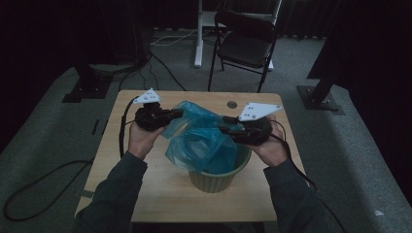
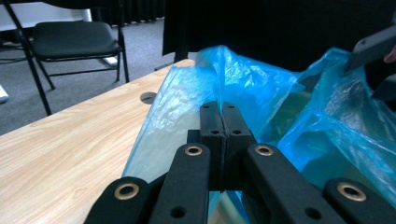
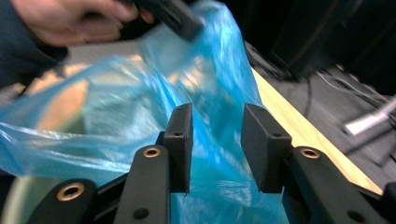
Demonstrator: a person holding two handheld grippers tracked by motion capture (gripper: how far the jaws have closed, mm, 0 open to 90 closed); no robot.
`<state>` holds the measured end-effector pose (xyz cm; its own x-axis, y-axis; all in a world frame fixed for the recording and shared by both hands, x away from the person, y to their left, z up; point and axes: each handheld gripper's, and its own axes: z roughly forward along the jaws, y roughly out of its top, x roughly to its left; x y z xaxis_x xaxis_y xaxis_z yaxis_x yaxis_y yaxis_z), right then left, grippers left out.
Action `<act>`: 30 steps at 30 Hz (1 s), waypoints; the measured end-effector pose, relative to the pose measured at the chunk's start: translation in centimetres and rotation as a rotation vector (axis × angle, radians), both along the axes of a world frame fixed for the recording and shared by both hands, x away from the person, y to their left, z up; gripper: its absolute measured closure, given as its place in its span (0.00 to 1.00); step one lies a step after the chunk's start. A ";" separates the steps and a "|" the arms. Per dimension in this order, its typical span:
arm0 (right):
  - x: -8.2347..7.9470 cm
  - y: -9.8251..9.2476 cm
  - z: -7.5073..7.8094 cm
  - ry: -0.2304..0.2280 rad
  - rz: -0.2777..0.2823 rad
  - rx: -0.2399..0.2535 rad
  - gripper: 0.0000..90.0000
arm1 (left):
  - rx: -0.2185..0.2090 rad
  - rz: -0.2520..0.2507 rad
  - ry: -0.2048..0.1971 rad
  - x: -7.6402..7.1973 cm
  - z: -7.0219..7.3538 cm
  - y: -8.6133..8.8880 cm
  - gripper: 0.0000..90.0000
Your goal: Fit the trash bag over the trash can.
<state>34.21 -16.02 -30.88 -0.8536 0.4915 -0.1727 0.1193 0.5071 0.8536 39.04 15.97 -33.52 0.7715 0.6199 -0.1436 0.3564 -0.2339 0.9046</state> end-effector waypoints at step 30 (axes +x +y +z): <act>3.1 -1.8 -2.4 0.064 -0.283 -0.065 0.80 | -0.003 0.014 0.054 0.6 -0.8 0.4 0.99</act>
<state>37.27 -17.79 -33.25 -0.6942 0.7012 -0.1622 0.3161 0.4995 0.8066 39.63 16.42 -34.30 0.7535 0.6303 -0.1870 0.4083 -0.2258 0.8845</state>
